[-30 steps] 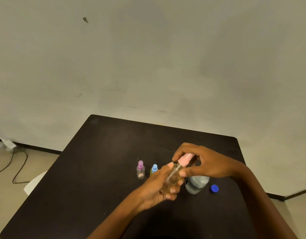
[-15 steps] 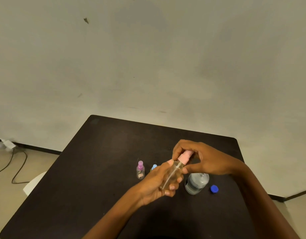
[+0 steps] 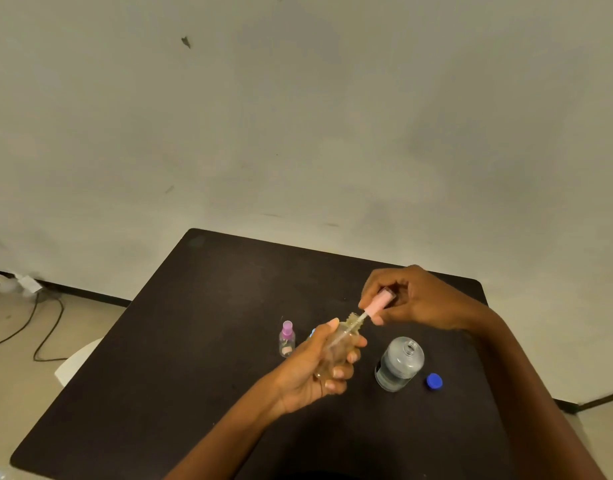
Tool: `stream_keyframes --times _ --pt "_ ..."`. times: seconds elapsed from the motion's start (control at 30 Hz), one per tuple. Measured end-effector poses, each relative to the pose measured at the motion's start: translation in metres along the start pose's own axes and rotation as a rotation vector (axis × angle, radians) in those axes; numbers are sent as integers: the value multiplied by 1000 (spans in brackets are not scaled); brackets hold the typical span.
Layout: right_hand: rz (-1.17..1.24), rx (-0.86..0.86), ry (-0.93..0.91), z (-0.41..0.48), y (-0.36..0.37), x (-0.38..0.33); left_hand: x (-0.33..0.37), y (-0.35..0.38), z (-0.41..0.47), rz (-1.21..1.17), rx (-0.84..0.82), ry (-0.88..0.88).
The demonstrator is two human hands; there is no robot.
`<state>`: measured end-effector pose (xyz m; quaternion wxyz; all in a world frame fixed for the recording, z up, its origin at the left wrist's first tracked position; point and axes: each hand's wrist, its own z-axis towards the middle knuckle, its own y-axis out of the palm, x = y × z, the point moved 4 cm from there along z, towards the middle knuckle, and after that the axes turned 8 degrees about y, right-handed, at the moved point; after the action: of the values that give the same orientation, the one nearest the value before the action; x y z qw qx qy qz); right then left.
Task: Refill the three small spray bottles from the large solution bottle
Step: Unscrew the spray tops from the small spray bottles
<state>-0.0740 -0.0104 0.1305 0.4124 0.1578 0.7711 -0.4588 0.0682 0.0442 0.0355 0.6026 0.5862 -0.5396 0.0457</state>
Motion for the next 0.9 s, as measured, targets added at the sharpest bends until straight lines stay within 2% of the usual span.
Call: stream_keyframes --times 0.1,0.2,0.27,0.33,0.47,0.53,0.67,0.77,0.9 --pt "51 120 -8 4 -7 1 3 -27 -9 -12 75 47" --pt "185 218 6 8 0 -5 15 -71 -27 -38 245 101" --pt "250 229 43 17 18 -7 31 -107 -46 -76 393 178" --pt "209 174 96 36 50 -3 45 -147 -69 -77 561 273" --pt "-27 -34 127 94 154 18 60 -206 -113 14 809 355" --pt "-275 -27 40 126 201 27 59 -222 -128 52 873 337" --pt "-753 24 -195 166 264 30 48 -239 -144 105 898 246" --pt "-904 45 -249 176 288 39 40 -244 -144 124 888 174" --pt "-991 14 -217 176 301 48 35 -250 -134 160 853 103"
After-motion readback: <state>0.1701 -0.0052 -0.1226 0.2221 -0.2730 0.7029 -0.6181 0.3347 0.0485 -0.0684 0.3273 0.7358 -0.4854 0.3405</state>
